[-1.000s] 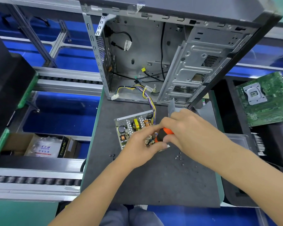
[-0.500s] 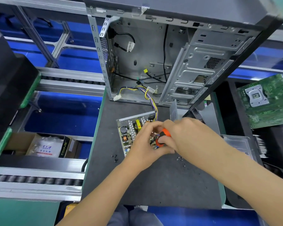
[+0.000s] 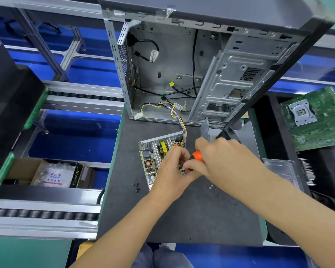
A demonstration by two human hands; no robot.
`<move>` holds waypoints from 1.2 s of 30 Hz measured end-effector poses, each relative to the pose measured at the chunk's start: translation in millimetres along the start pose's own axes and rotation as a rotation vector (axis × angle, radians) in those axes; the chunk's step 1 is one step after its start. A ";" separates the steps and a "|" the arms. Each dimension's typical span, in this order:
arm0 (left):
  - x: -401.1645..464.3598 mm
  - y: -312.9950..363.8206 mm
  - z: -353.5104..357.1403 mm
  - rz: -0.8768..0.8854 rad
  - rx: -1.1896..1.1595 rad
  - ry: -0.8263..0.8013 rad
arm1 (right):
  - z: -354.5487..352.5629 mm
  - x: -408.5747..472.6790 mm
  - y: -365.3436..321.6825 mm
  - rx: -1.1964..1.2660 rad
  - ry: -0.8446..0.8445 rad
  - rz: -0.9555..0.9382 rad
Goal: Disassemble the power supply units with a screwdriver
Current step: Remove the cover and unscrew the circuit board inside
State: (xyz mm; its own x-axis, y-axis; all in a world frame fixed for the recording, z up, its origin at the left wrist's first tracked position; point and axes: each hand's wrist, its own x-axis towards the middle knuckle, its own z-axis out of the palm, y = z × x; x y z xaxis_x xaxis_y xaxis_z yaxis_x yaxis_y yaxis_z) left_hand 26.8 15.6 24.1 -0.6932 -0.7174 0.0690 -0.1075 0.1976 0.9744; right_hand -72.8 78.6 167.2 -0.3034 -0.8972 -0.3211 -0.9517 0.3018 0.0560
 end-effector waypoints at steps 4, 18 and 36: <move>-1.6 -0.3 -7.2 0.089 0.008 -0.029 | 5.2 -0.6 1.7 0.038 0.085 -0.106; -4.7 -2.8 -2.1 0.074 0.066 -0.015 | 19.8 -2.0 1.7 0.105 0.027 0.012; -14.9 -40.1 -55.9 0.028 0.175 0.210 | 38.1 4.7 13.1 0.228 0.054 -0.087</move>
State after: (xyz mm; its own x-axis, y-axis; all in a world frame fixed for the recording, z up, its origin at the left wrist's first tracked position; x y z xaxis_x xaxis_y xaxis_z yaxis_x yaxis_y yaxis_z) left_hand 81.3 -19.0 -4.0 -0.5368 -0.8291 0.1563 -0.2246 0.3190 0.9208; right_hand -84.9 90.7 130.5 -0.2288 -0.9370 -0.2641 -0.9410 0.2824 -0.1865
